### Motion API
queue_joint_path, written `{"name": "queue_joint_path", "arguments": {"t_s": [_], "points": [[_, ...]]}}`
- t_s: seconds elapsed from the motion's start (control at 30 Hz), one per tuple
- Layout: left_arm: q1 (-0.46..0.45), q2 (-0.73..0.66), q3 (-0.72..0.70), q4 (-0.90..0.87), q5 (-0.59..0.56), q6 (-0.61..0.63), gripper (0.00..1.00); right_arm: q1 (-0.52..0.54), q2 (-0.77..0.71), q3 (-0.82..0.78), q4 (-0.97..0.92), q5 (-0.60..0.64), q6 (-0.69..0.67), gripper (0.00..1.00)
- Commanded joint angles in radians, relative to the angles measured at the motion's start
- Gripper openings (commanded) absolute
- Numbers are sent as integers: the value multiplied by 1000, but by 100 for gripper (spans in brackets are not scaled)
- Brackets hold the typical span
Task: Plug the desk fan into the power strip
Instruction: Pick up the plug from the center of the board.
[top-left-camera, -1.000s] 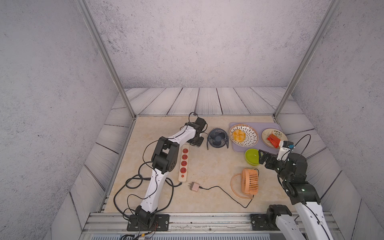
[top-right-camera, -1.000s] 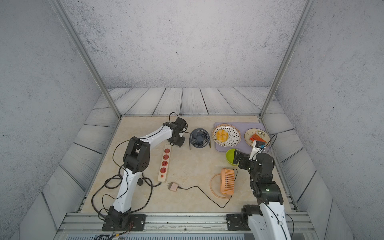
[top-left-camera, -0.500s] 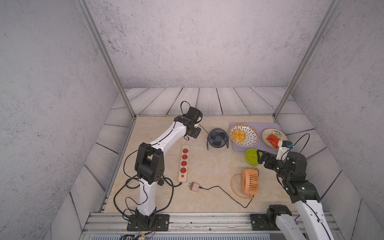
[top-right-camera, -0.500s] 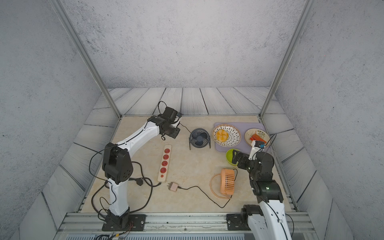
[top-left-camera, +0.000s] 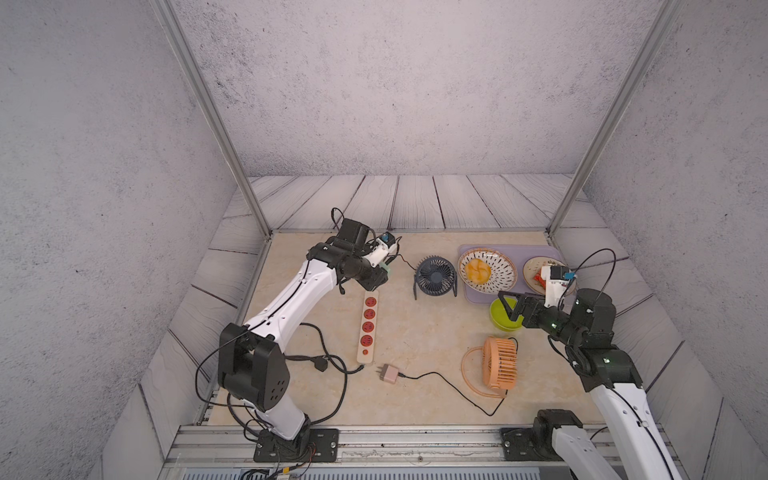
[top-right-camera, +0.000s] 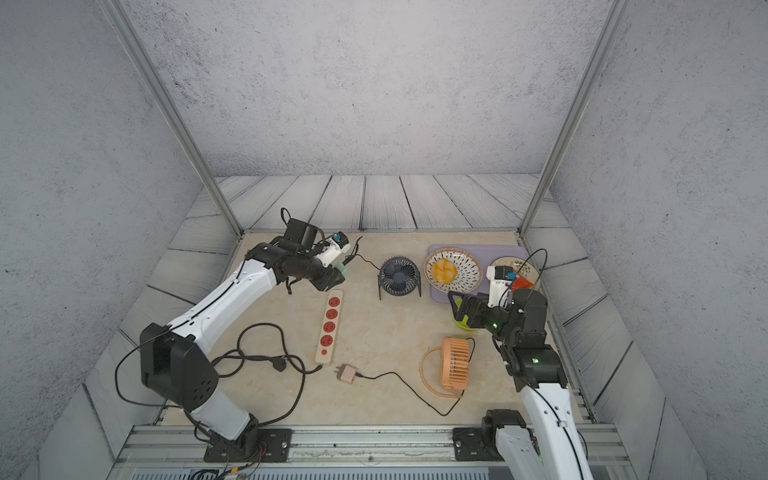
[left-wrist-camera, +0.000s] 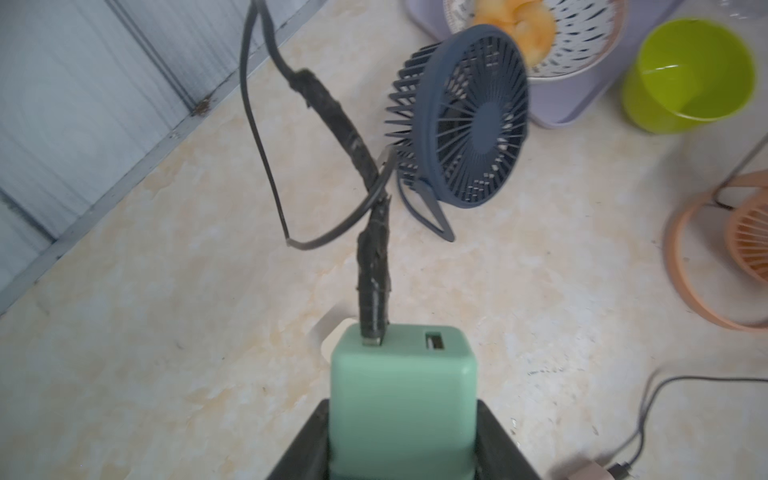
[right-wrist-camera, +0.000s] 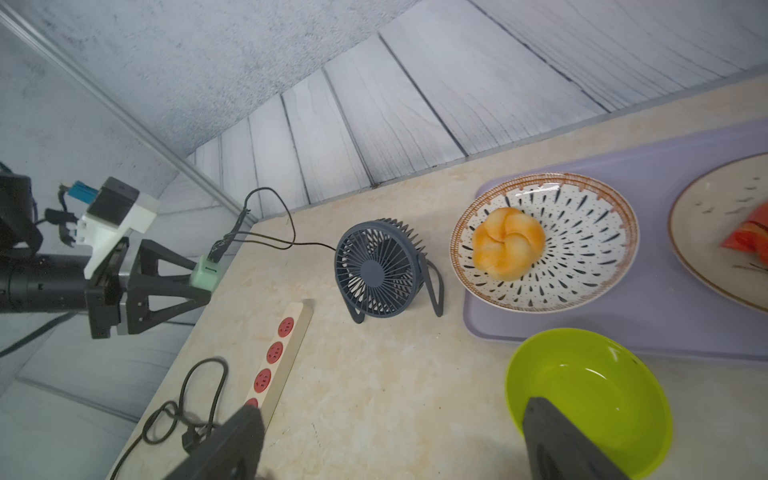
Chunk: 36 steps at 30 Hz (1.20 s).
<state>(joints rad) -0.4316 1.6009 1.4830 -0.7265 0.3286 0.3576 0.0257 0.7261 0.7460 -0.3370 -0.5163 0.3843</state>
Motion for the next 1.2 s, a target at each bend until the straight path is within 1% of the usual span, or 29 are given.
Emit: {"name": "queue_joint_path", "arguments": {"t_s": [0.0,0.1,0.23,0.3,0.37,0.4,0.47,0.53,0.6,0.67,0.73,0.83,0.93,1.03,1.17], "points": [[20,-66,-51,-17,195,133,21,37,18,16,88,-124,-56,91],[22,-100,-80,-59,233,220,19,76,13,1,153,-168,-114,91],[22,-106,-51,-182,277,375,11,120,-3,1,205,-229,-223,91],[22,-109,-54,-225,299,472,11,144,-1,8,212,-252,-266,91],[20,-112,-45,-309,328,604,13,166,8,24,198,-280,-306,91],[20,-115,-38,-348,337,650,14,175,14,35,192,-298,-323,91],[18,-122,-33,-378,334,692,14,198,29,50,191,-327,-346,91],[13,-130,-37,-390,317,719,12,233,54,56,214,-341,-344,91],[-1,-137,-35,-406,288,743,11,290,88,65,222,-346,-344,91],[-16,-144,-29,-425,258,762,11,366,130,82,206,-354,-371,91],[-26,-149,-25,-438,265,772,11,433,166,90,215,-348,-411,91],[-48,-155,-33,-429,287,734,11,498,189,55,301,-327,-420,92],[-83,-164,-35,-413,297,693,11,531,219,27,387,-310,-406,92],[-106,-164,-32,-391,319,652,11,573,260,27,404,-275,-445,91],[-137,-157,-9,-392,320,618,11,604,300,32,437,-195,-490,88]]}}
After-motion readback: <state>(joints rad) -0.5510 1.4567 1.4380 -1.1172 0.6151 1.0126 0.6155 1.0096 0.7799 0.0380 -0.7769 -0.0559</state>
